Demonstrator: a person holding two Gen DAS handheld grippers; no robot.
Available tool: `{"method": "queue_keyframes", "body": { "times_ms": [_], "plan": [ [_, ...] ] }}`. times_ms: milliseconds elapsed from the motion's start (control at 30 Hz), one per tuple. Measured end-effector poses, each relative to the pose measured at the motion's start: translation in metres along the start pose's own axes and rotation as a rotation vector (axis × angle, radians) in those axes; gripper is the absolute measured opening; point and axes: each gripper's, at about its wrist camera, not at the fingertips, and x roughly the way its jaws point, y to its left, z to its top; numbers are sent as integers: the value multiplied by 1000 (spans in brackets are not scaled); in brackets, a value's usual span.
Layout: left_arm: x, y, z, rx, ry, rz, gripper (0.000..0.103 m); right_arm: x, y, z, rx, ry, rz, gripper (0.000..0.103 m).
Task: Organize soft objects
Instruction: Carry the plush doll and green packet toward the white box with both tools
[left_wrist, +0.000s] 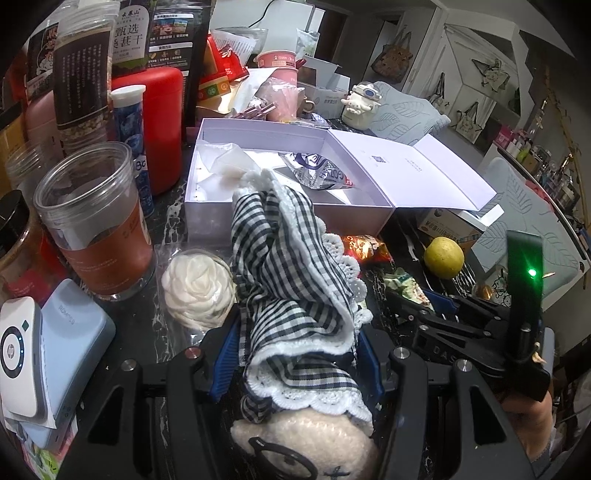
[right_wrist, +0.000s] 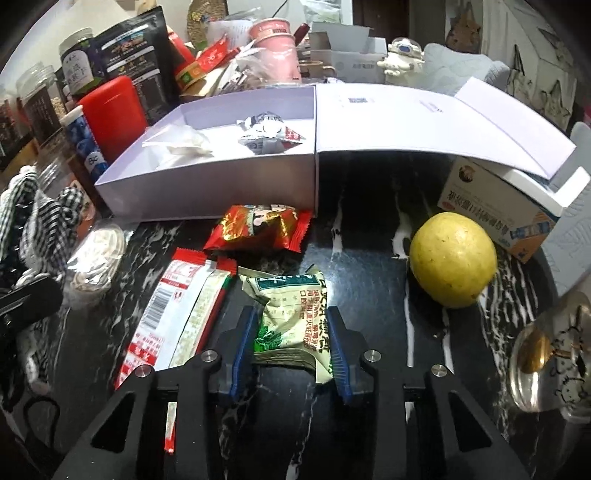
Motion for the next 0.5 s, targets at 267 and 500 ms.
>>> {"method": "queue_keyframes", "body": {
  "times_ms": [267,500],
  "plan": [
    [-12,-6,-1,23,-24,-11,55,-42,-1,-15,6,-55,2,37],
    [-27,-18,3,58,-60,-27,55,-79,6,-25,-7,-92,37,37]
  ]
}}
